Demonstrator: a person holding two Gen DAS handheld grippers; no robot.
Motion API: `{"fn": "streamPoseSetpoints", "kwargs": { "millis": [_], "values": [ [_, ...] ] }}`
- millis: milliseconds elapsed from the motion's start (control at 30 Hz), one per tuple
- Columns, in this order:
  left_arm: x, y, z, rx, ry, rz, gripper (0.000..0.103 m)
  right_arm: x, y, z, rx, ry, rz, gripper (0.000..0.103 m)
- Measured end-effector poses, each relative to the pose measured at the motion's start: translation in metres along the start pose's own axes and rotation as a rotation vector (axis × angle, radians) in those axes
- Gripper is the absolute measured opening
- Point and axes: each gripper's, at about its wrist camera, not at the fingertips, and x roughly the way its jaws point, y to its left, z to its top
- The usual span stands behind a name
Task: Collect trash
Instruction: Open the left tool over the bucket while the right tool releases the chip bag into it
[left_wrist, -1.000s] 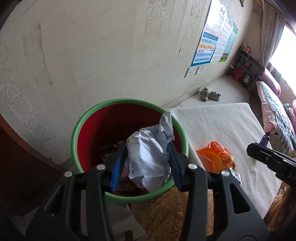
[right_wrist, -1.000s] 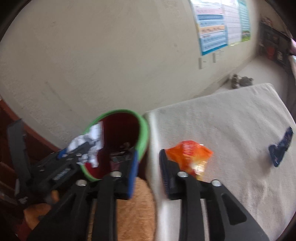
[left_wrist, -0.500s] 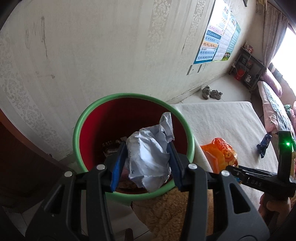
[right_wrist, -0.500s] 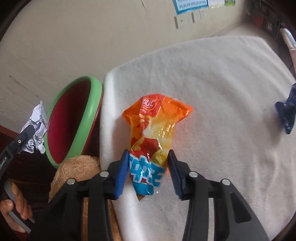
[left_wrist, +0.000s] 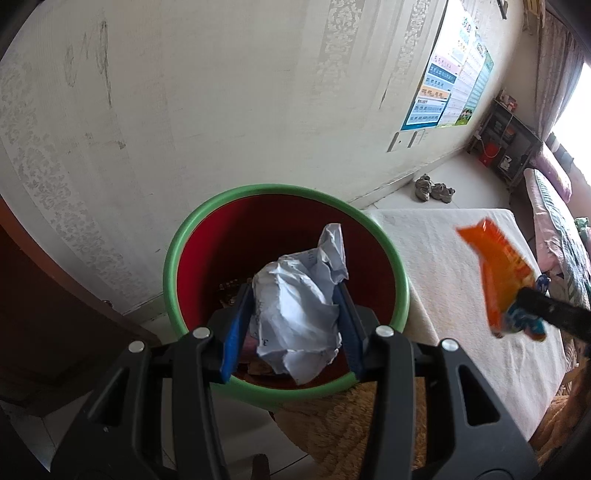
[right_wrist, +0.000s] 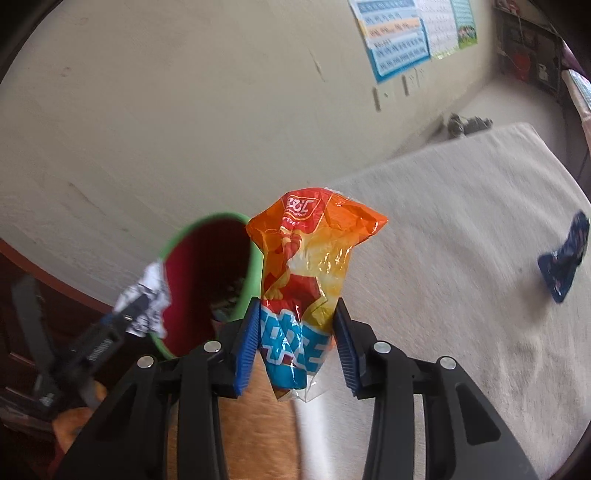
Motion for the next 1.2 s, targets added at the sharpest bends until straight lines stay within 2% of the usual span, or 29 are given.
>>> {"fn": "streamPoseSetpoints", "kwargs": {
  "millis": [133,467,933,967,1100,1200],
  "values": [
    [0.003,0.001,0.0,-0.003,0.004,0.006,0.043,-0.002,0.018,0.003,-0.037,0.002,0.032,0.038],
    [0.014,0.016,-0.002,-0.033,0.029,0.03,0.043,0.024,0.062,0.011,-0.111,0.047,0.092,0.038],
    [0.027,0.03,-0.001,-0.064,0.055,0.049,0.043,0.049,0.089,0.017,-0.153,0.071,0.118,0.041],
    [0.028,0.031,-0.001,-0.07,0.057,0.052,0.044,0.049,0.088,0.018,-0.152,0.072,0.122,0.042],
    [0.035,0.039,-0.001,-0.137,0.074,0.04,0.06,0.049,0.083,0.014,-0.143,0.067,0.128,0.054],
    [0.037,0.041,-0.004,-0.156,0.083,0.046,0.061,0.045,0.072,0.01,-0.113,0.056,0.121,0.056]
  ]
}}
